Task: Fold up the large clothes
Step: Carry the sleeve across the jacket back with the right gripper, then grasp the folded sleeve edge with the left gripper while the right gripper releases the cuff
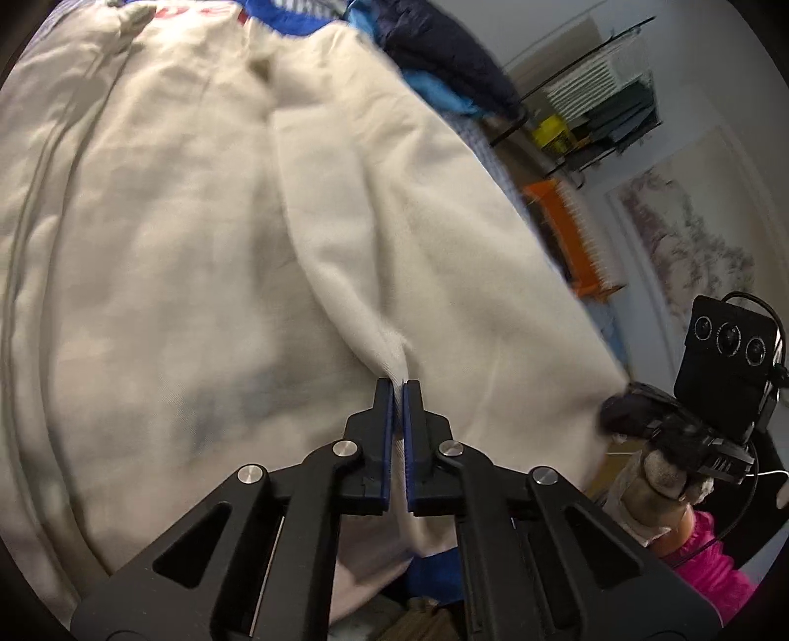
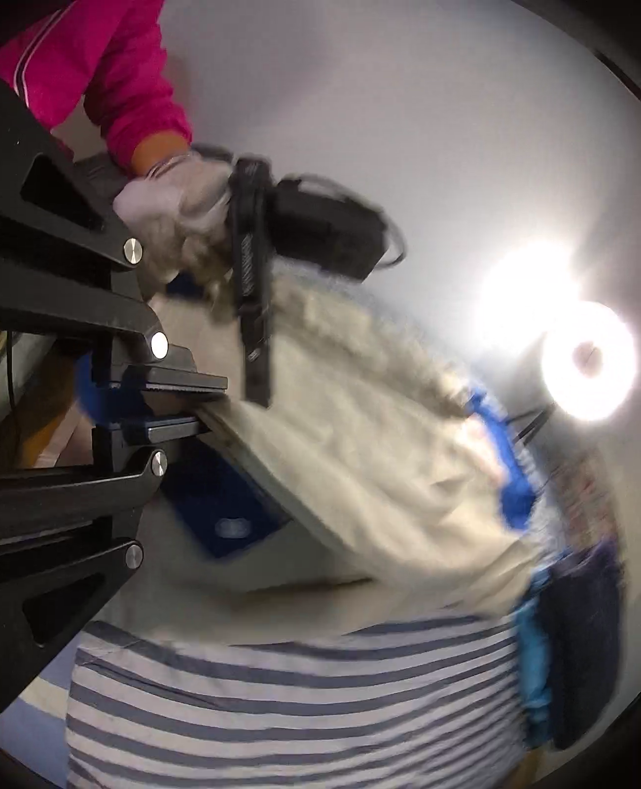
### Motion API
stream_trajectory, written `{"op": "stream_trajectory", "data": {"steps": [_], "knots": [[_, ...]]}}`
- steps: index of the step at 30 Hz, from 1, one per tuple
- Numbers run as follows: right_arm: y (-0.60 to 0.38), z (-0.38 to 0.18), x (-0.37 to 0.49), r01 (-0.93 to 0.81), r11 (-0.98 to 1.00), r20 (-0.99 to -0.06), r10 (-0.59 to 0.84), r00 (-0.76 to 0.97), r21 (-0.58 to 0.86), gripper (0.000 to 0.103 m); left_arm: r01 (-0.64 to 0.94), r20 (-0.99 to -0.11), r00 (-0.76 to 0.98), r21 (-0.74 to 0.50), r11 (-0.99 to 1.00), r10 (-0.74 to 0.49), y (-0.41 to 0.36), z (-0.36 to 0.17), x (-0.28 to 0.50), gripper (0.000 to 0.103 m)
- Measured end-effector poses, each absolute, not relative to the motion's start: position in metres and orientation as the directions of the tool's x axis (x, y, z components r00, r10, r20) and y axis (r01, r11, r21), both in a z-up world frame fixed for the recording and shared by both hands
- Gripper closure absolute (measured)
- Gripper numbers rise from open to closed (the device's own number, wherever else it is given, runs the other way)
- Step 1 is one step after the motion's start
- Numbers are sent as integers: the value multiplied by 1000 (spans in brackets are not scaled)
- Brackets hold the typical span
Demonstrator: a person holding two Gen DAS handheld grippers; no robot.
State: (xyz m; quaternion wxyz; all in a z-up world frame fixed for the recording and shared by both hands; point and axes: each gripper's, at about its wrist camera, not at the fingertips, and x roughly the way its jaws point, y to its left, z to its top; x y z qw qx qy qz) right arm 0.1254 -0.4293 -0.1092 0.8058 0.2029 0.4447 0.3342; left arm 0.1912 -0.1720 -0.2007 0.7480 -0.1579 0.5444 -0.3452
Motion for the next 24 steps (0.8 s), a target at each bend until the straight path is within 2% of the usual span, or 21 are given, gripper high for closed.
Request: {"op": "stream_trajectory", "data": {"steps": [2,3,5,7,10,17,21,24], "knots": [[-441,-97,119,-360,674,-537,735,414,645,99,369,-700,195,-597,713,-687,-170,-193,182,102],[-449,-98,118,-340,686,-548,722,421,643,99,376,-706,199,-586,718,-680,-171,-193,179,102],[-454,-112,121,-283,741,-623,668,407,609,99,389,-744,208,-533,751,-636,-176,-202,173,102],[-453,-145,130,-181,812,-742,581,335,554,99,392,-780,185,-499,773,-597,-181,-216,170,102],[-449,-168,138,-151,848,-802,530,274,509,99,376,-793,177,-493,785,-583,-179,-223,171,102],[-462,-145,135,-171,842,-762,537,362,512,100,431,-794,217,-444,785,-568,-184,-216,165,102],[-474,-140,132,-144,818,-726,564,395,557,100,423,-776,217,-472,774,-592,-188,-211,162,102],[-475,-144,133,-151,803,-724,587,362,576,99,426,-783,220,-459,780,-581,-191,-212,163,102]]}}
